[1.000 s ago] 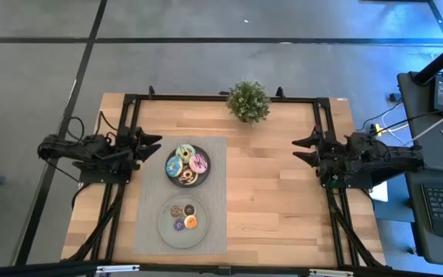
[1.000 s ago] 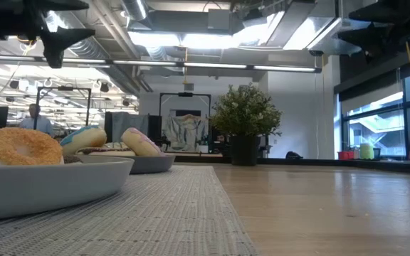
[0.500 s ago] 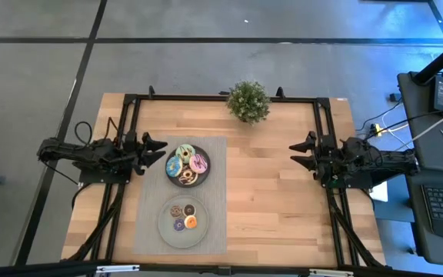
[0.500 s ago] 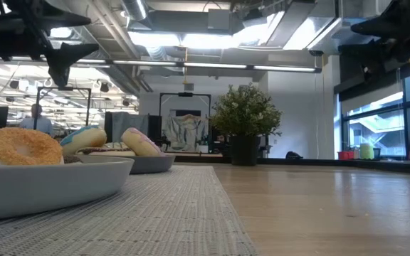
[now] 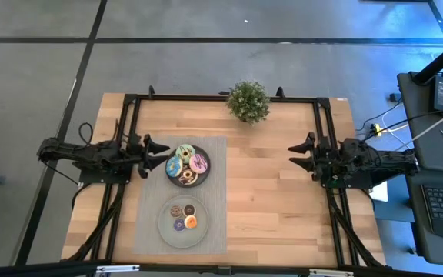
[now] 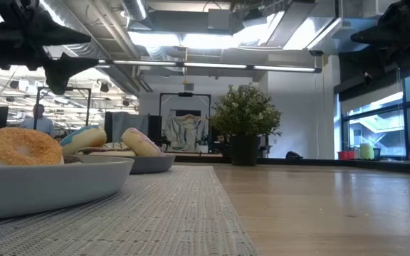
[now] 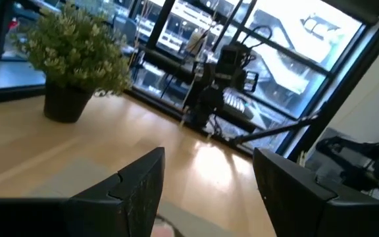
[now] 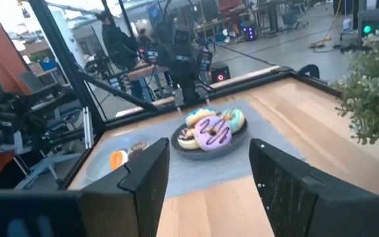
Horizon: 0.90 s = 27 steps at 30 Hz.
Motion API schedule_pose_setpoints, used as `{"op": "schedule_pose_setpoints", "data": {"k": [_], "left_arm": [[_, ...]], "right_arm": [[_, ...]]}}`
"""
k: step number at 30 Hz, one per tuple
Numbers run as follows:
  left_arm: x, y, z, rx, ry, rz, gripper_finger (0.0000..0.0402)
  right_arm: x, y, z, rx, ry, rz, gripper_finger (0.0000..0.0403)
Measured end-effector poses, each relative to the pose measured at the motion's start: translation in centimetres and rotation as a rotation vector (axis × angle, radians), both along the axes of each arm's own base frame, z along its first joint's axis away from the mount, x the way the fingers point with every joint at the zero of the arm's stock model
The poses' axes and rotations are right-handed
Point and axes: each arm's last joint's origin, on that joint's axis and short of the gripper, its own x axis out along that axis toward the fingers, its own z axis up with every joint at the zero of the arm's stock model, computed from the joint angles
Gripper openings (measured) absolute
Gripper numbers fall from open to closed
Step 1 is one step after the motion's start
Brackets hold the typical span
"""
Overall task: Pick & Place donuts
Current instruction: Return to Home Position
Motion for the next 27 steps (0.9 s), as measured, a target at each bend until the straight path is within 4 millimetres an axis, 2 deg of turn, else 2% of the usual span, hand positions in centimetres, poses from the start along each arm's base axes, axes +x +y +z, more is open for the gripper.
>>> {"op": "schedule_pose_setpoints", "data": {"k": [5,9,11,17,27], "left_arm": [[0.0,0.0,-0.1,0.064,0.025,0.004,0.0226],[0.0,0.0,-0.1,0.147,0.04,0.006,0.0228],[0.0,0.0,-0.1,0.182,0.047,0.008,0.0227],[0.0,0.0,-0.1,0.258,0.061,0.013,0.0224],[0.0,0.0,-0.1,0.26,0.061,0.014,0.0227]], "right_arm": [[0.6,0.0,-1.6,0.0,0.0,0.0,0.0211],[1.1,0.1,-2.7,0.004,-0.075,0.0,0.0211],[1.2,0.1,-3.1,0.006,-0.047,0.001,0.0211],[1.2,0.1,-3.0,-0.061,-0.045,0.007,0.0211],[1.2,-0.1,-3.0,-0.193,-0.037,-0.041,0.0211]]}}
